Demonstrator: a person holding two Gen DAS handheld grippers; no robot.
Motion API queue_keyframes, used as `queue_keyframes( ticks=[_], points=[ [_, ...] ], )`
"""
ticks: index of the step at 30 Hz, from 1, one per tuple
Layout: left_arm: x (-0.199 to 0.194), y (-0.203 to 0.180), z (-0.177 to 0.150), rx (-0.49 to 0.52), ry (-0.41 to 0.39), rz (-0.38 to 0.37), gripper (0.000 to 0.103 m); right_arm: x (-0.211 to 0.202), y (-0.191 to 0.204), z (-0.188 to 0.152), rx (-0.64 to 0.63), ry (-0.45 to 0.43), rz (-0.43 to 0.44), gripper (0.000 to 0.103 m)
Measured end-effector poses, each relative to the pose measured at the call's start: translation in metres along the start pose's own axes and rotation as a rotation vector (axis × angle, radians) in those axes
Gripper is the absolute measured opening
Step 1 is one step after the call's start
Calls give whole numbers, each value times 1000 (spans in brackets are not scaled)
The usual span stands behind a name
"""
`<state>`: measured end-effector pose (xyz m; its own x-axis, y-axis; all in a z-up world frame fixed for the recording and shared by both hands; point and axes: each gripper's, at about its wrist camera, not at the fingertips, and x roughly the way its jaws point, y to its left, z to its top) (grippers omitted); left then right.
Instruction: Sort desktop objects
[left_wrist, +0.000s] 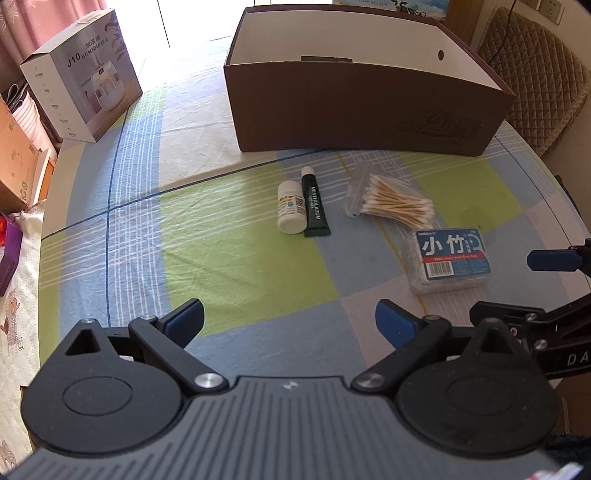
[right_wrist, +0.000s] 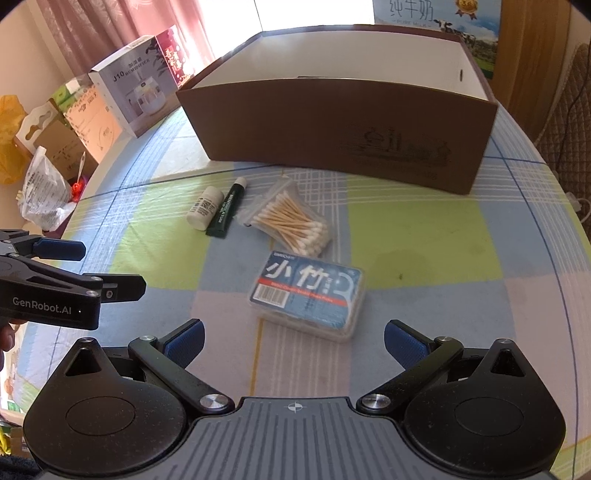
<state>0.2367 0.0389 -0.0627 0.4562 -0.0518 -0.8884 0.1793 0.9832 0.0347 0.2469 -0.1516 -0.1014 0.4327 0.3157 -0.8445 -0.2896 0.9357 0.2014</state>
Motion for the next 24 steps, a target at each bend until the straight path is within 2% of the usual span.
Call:
queue_keyframes(
  ticks=[12, 19, 24],
  points=[
    [19, 17, 5, -20, 26, 12, 98, 25, -4, 10, -25, -6, 10, 101],
    [30, 27, 9, -28, 42, 14, 98, 34, -6, 6, -250, -62, 126, 100],
    [35, 31, 8, -34, 55, 15, 98, 42, 0, 5, -408, -85, 96, 100]
  ],
)
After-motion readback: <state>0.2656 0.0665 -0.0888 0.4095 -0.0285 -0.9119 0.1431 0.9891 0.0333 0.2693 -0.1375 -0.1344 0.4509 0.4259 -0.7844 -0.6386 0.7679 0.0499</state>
